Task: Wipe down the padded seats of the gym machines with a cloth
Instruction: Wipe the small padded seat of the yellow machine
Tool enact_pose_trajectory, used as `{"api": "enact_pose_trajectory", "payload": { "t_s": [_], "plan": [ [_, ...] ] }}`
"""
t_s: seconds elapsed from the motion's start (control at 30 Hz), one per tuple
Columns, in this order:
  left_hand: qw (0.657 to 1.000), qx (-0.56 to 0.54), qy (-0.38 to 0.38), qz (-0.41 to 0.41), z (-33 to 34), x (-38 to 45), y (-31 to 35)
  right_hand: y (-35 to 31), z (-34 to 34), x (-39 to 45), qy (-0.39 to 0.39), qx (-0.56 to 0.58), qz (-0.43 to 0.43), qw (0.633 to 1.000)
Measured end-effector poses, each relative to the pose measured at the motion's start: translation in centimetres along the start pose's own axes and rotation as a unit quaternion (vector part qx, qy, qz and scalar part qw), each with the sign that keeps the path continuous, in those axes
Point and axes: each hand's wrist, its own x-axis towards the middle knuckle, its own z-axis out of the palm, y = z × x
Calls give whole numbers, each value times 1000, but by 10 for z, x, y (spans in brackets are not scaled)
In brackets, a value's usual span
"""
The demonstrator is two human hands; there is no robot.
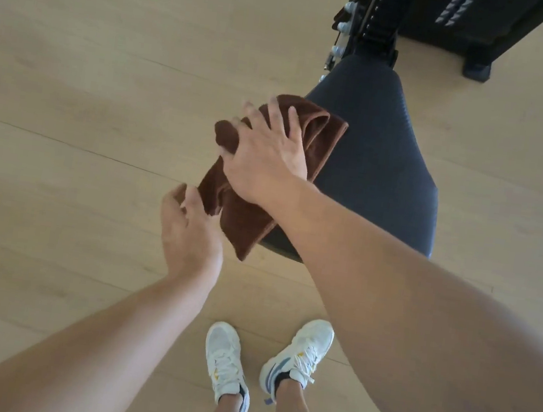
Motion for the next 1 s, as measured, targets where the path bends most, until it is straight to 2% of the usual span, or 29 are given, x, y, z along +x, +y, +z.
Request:
{"api": "enact_pose_trajectory", "payload": {
  "t_s": [0.07, 0.2, 0.33, 0.47, 0.63, 0.77, 0.93, 1.0],
  "plan": [
    [999, 5, 5, 40, 3, -1, 17, 10, -7, 20, 4, 17, 26, 1000],
    [995, -8, -62, 76, 11, -4, 41, 20, -15, 10, 11, 58, 40, 997],
    [997, -49, -36, 57, 10, -12, 36, 13, -19, -53, -6, 110, 4, 994],
    [997, -35, -69, 2, -4, -28, 19, 18, -9, -86, -32, 41, -9, 999],
    [988, 33, -150, 10, 8, 0, 41, 33, -7, -39, -22, 24, -8, 999],
    [971, 116, -206, 23, 38, 41, 77, 61, -30, 17, -32, 4, -5, 999],
    [958, 155, -231, 64, 78, 57, 109, 100, -69, 79, -76, -135, -4, 988],
    [942, 187, -265, 88, 87, 56, 112, 111, -75, 90, -82, -161, -5, 984]
  ]
}}
